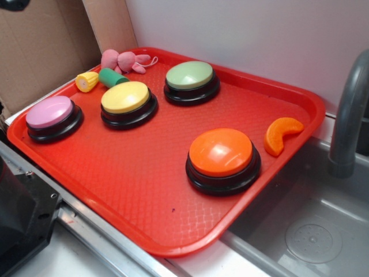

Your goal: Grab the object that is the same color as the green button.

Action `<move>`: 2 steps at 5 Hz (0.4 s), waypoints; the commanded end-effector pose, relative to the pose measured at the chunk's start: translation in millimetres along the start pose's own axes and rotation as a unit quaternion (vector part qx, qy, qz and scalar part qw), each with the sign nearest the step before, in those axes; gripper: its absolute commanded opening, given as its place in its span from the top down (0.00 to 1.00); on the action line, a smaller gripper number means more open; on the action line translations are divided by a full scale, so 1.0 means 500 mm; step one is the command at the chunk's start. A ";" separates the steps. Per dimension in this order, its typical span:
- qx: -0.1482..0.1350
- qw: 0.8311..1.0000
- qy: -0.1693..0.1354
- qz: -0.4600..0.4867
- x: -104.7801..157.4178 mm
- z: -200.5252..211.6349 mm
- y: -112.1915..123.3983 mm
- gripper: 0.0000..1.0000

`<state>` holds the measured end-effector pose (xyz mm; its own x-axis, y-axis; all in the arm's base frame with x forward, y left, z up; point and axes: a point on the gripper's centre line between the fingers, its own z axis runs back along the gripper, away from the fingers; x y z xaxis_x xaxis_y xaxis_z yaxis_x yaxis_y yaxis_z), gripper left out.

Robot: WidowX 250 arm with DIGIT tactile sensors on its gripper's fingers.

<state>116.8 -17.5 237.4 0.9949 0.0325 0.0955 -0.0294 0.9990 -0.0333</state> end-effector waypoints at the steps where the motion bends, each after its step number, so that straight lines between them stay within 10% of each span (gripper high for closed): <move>1: 0.000 1.000 0.000 0.000 0.000 0.000 0.000 0.00; 2: 0.015 0.997 -0.014 0.076 0.038 -0.007 0.014 0.00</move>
<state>131.8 -9.4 227.0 0.9796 0.1820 0.0848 -0.1819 0.9833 -0.0093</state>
